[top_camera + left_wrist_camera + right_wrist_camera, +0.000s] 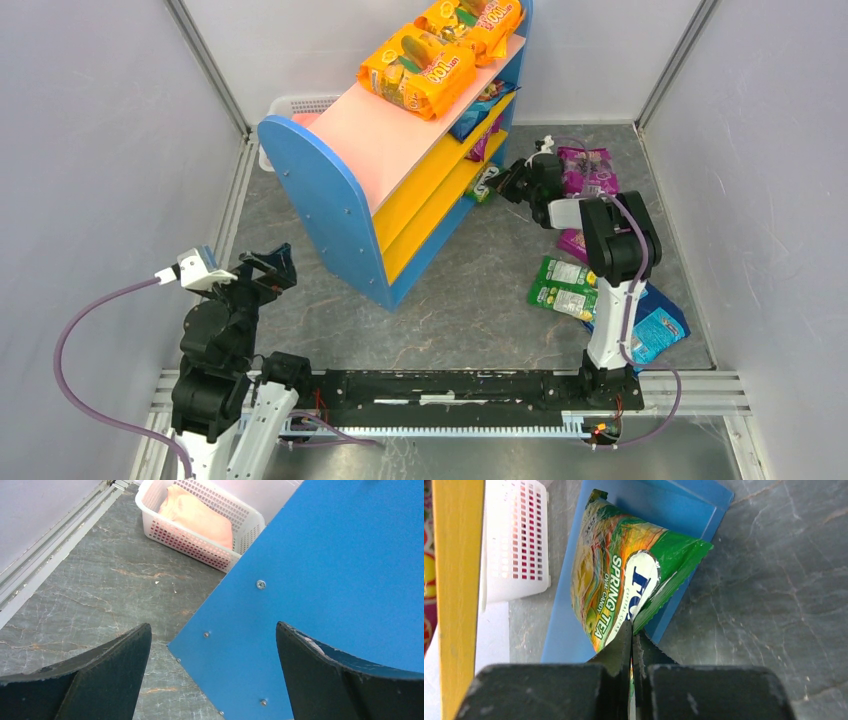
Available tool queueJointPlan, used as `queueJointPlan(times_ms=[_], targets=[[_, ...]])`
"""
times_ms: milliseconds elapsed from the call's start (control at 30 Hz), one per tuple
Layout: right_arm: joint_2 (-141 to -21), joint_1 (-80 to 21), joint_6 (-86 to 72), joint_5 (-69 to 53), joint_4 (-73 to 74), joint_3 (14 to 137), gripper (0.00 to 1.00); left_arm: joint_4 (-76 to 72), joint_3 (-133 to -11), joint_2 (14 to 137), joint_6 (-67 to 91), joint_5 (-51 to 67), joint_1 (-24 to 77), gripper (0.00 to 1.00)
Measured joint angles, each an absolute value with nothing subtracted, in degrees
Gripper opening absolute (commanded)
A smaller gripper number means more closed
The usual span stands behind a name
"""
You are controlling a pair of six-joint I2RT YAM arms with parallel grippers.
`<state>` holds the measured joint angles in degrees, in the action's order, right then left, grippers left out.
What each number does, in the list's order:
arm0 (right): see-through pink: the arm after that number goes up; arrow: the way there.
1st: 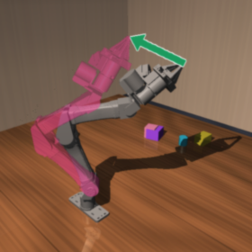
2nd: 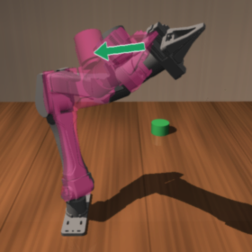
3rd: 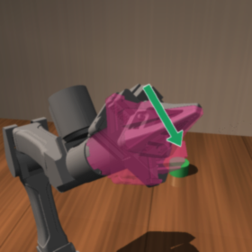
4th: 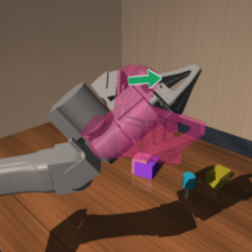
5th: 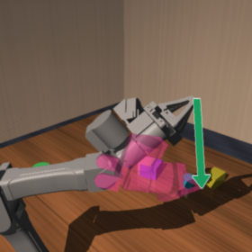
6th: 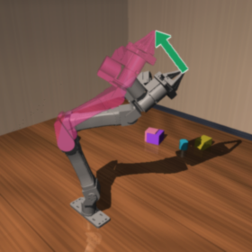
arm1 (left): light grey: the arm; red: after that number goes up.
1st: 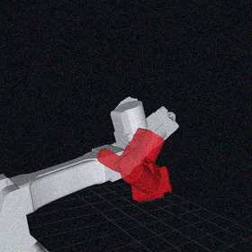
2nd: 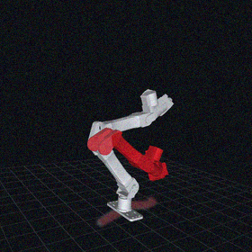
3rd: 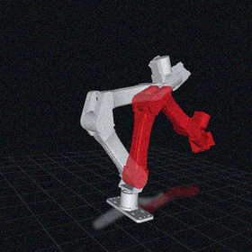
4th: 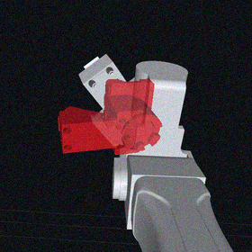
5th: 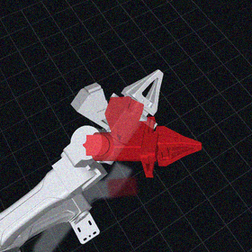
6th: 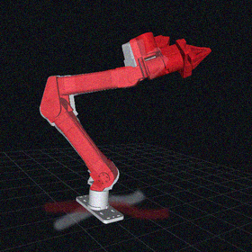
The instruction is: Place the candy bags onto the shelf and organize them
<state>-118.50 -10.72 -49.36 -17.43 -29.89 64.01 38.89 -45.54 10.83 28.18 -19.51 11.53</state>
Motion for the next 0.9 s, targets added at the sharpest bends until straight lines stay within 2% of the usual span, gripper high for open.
queueJointPlan(times_ms=[400,500,667,900], targets=[[-124.55,-12.6,-52.66,-13.37,-30.17,71.61,0.0,38.87,-45.54,11.38,28.18,-19.51,10.9,1.0],[-124.9,-12.86,-52.99,-12.56,-30.39,71.9,0.03,38.87,-45.54,11.38,28.18,-19.51,10.72,1.0],[-125.69,-13.13,-53.6,-11.86,-30.7,72.73,0.19,38.87,-45.52,11.38,28.18,-19.53,10.61,1.0],[-125.16,-13.13,-52.03,-11.73,-28.99,72.62,0.5,38.87,-45.52,11.38,28.18,-19.51,10.61,1.0]])
